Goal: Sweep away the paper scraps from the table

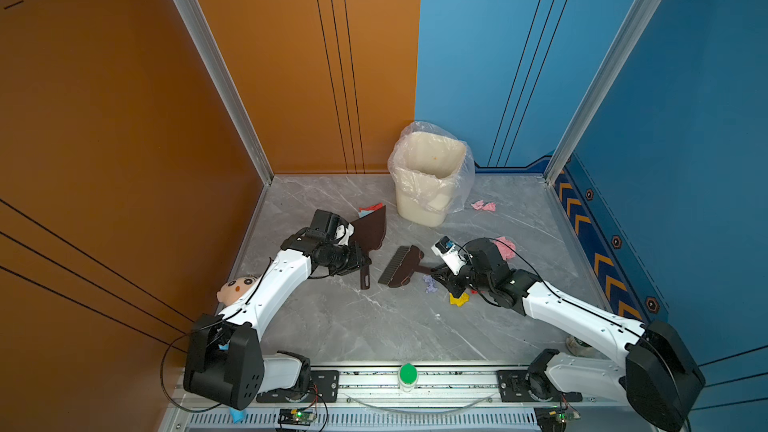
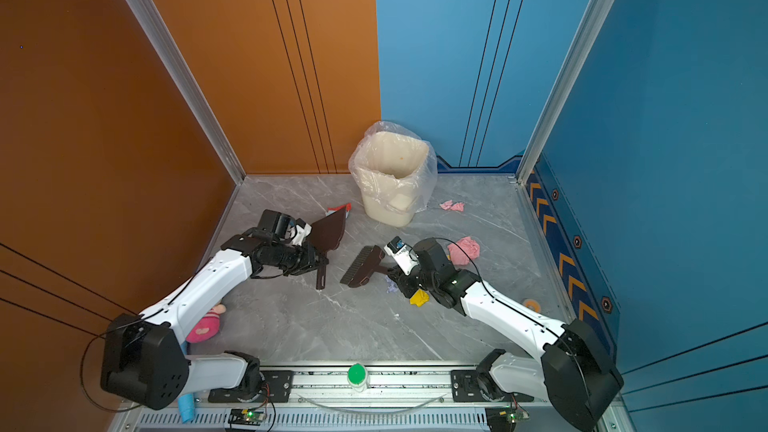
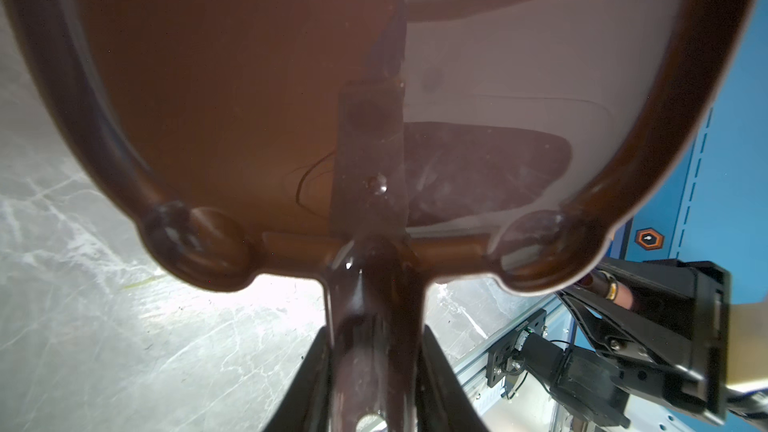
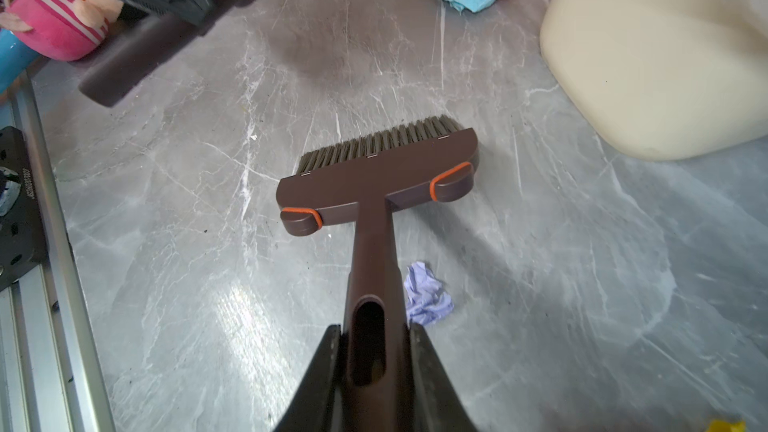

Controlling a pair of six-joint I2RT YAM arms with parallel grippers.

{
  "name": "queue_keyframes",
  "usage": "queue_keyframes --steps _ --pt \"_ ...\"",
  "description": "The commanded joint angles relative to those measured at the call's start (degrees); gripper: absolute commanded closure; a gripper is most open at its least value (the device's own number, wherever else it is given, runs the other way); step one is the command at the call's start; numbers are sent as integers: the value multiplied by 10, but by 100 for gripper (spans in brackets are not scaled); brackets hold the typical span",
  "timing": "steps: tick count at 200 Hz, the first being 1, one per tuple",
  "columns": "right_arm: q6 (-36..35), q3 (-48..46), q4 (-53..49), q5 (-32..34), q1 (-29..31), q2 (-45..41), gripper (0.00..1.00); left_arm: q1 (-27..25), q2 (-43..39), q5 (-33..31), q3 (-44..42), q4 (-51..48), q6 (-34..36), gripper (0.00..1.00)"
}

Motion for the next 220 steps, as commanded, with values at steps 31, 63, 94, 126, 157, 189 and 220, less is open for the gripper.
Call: queue_keyframes --steps 31,63,94,126,157,189,220 --pt "16 -7 124 6 46 57 100 -43 52 -36 -13 46 -13 100" --pt "29 -4 147 5 64 81 100 -64 86 -42 -23 92 -36 100" --pt "33 -5 156 9 74 92 100 -74 113 -45 -19 110 -41 100" --pt "35 -14 154 10 75 85 100 -73 129 -45 -16 116 -37 100" --pt "35 -18 146 9 75 77 100 -72 144 -48 -14 126 -39 100" --pt "39 -19 143 6 75 77 100 -72 150 -52 -15 129 -42 100" --pt "45 -16 142 0 76 82 100 -75 146 -60 -16 129 -45 100"
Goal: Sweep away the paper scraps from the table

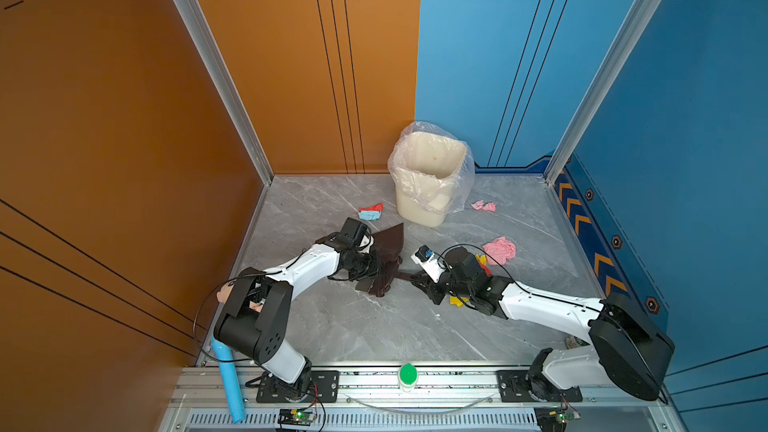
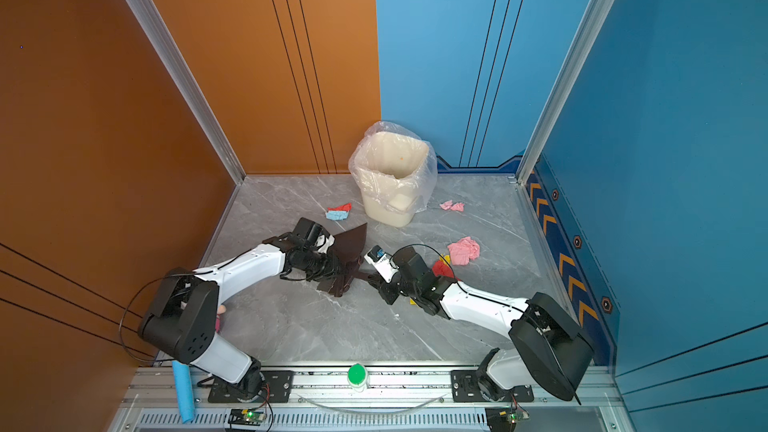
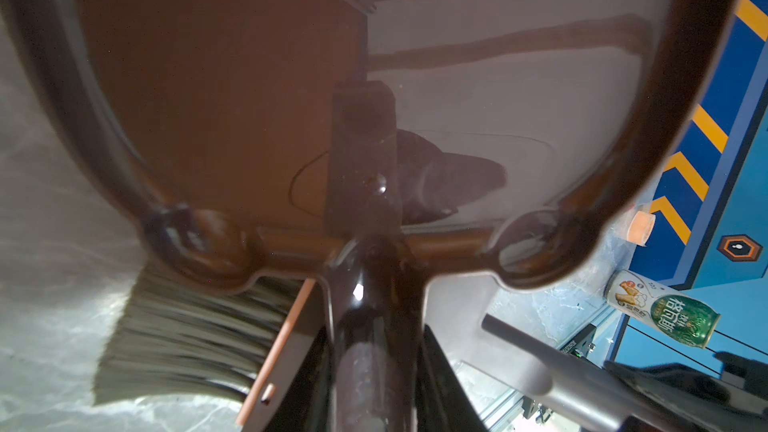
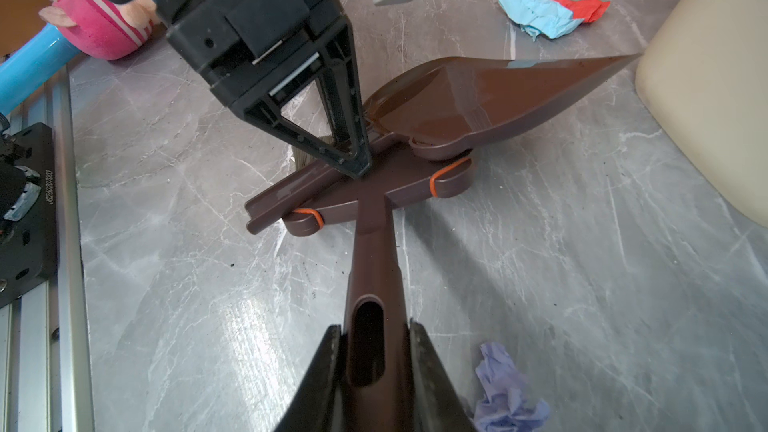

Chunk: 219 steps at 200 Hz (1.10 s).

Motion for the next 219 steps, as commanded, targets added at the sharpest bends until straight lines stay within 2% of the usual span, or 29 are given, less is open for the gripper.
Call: queue_keyframes --steps 1,79,117,188,219 --pt "17 0 8 -14 4 -6 100 -4 6 -26 2 11 -3 100" --pt "18 7 -2 -20 4 1 100 -7 4 -25 3 10 -1 100" --pt "2 7 -36 -1 -1 -18 100 3 -17 -34 13 -30 17 100" --pt "-22 25 -94 2 -23 -62 100 49 -100 -52 1 -96 46 100" --pt "-29 51 -115 10 -29 -77 100 71 -125 -81 -18 -124 56 100"
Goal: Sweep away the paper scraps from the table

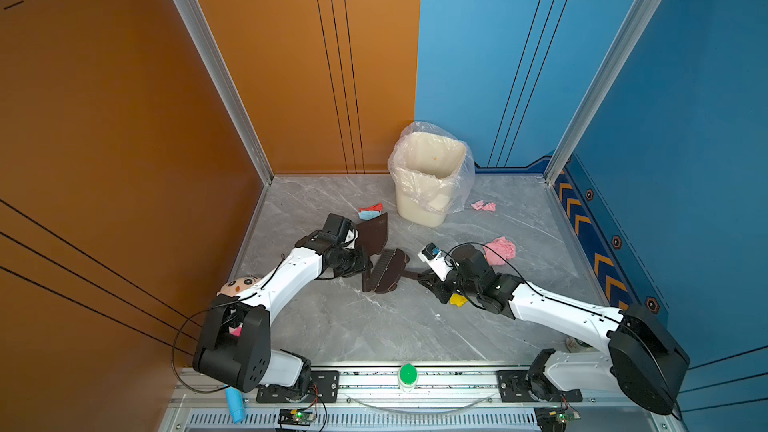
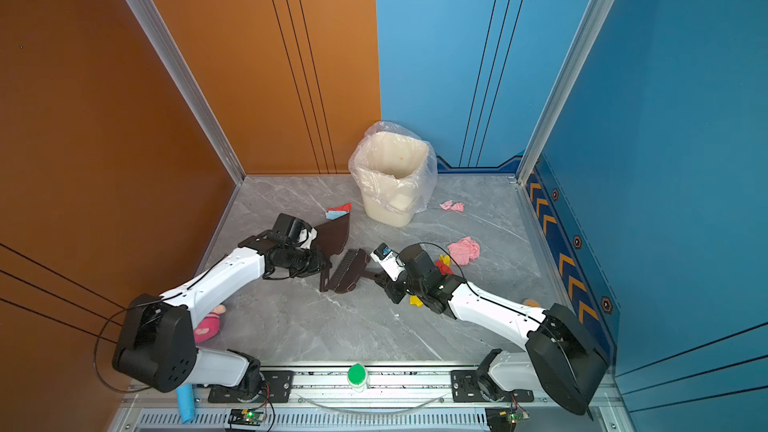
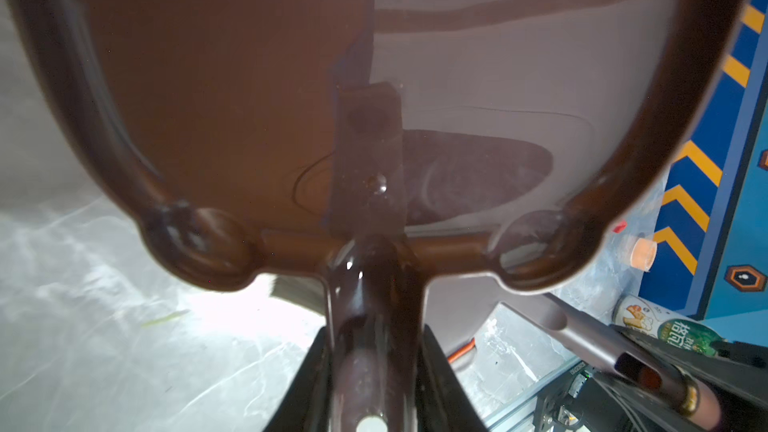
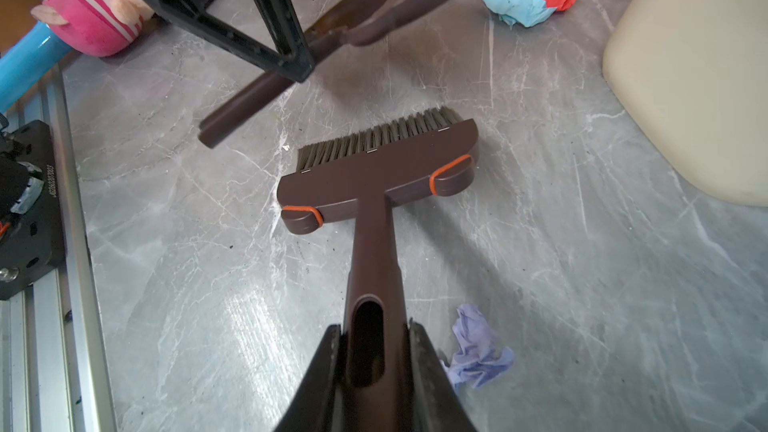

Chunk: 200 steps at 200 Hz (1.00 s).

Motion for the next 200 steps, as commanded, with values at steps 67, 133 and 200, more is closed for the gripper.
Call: queue_keyframes --steps 67,133,200 --pt "12 142 -19 53 -17 40 100 48 -45 -104 -48 -91 35 100" --pt "77 256 42 125 -8 184 100 86 -93 -122 -94 -96 33 100" --pt "128 339 89 183 -3 286 100 103 -102 -113 -110 -96 47 100"
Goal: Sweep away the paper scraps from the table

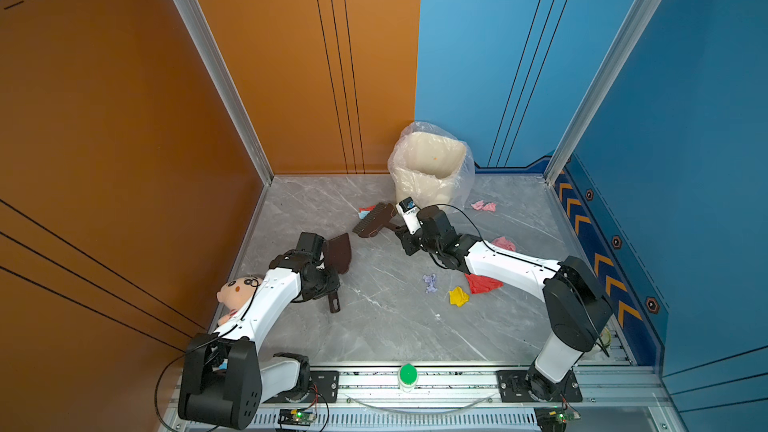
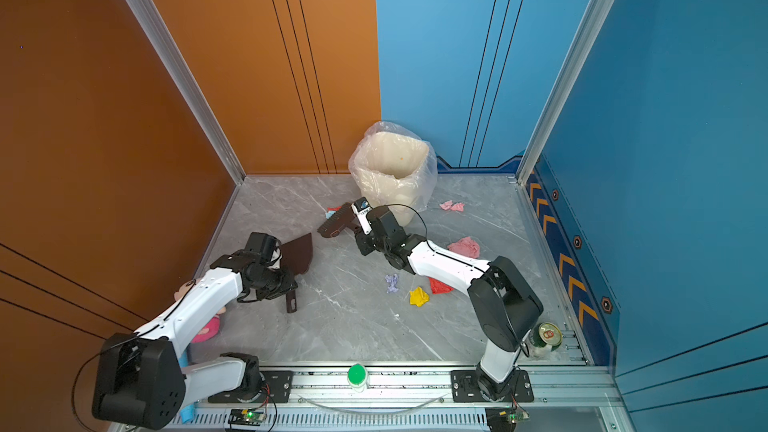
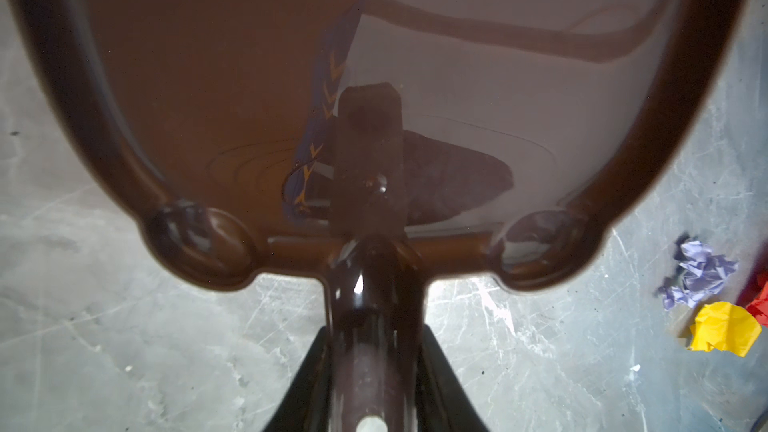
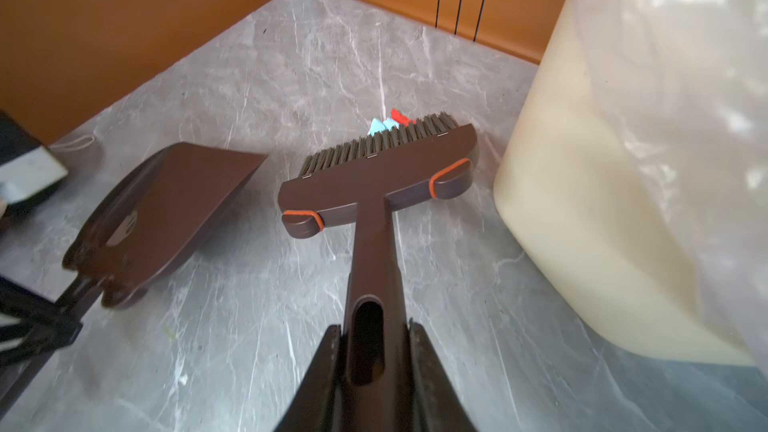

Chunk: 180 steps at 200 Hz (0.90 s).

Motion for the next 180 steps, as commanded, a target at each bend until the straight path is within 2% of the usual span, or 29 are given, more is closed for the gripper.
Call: queue_keyframes --steps 1,48,77,137,180 --pt "39 39 56 44 1 27 100 4 -1 -5 -8 -7 20 100" --pt "111 83 80 51 -2 97 100 -4 17 -6 0 -7 31 100" --pt "132 99 67 47 -1 121 100 -15 33 -2 10 -10 45 100" --pt "142 80 -6 23 1 93 100 -84 87 -18 48 -40 89 100" --pt "146 73 -90 -33 -2 51 100 -137 142 -23 75 -61 109 100"
